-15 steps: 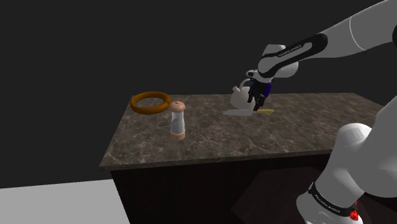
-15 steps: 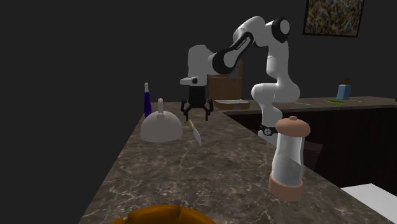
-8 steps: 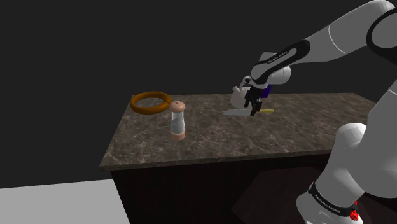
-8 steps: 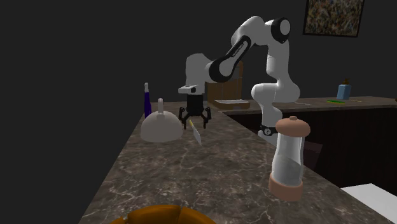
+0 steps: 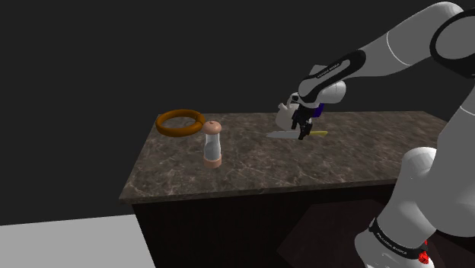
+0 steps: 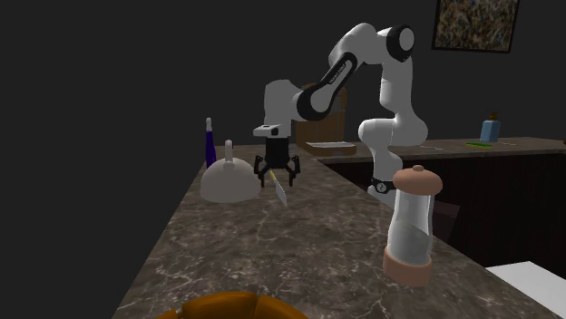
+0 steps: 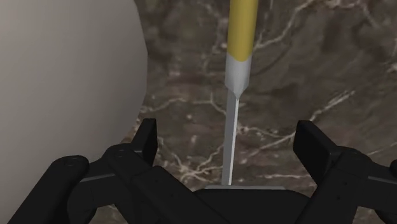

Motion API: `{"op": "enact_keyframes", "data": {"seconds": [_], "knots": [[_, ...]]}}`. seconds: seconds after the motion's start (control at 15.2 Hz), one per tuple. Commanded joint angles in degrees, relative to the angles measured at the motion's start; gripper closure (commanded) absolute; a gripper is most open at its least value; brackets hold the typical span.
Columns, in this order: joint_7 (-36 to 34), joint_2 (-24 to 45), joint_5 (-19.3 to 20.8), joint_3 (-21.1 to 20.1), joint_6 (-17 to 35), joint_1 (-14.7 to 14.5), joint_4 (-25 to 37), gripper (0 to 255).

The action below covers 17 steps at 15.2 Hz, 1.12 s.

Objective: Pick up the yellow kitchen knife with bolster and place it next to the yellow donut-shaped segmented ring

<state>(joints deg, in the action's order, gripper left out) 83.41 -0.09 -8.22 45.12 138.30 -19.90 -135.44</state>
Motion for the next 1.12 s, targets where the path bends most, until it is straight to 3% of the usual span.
{"op": "enact_keyframes", "data": {"seconds": [0.0, 0.07, 0.66, 1.06], "knots": [[0.0, 0.4, 0.0, -0.1, 0.0, -0.1, -0.2, 0], [-0.3, 0.1, 0.3, -0.1, 0.0, -0.1, -0.4, 255], [0.0, 0.4, 0.0, 0.0, 0.0, -0.1, -0.2, 255], [-3.8, -3.9, 4.9, -0.3, -4.4, 0.1, 1.4, 255]]}}
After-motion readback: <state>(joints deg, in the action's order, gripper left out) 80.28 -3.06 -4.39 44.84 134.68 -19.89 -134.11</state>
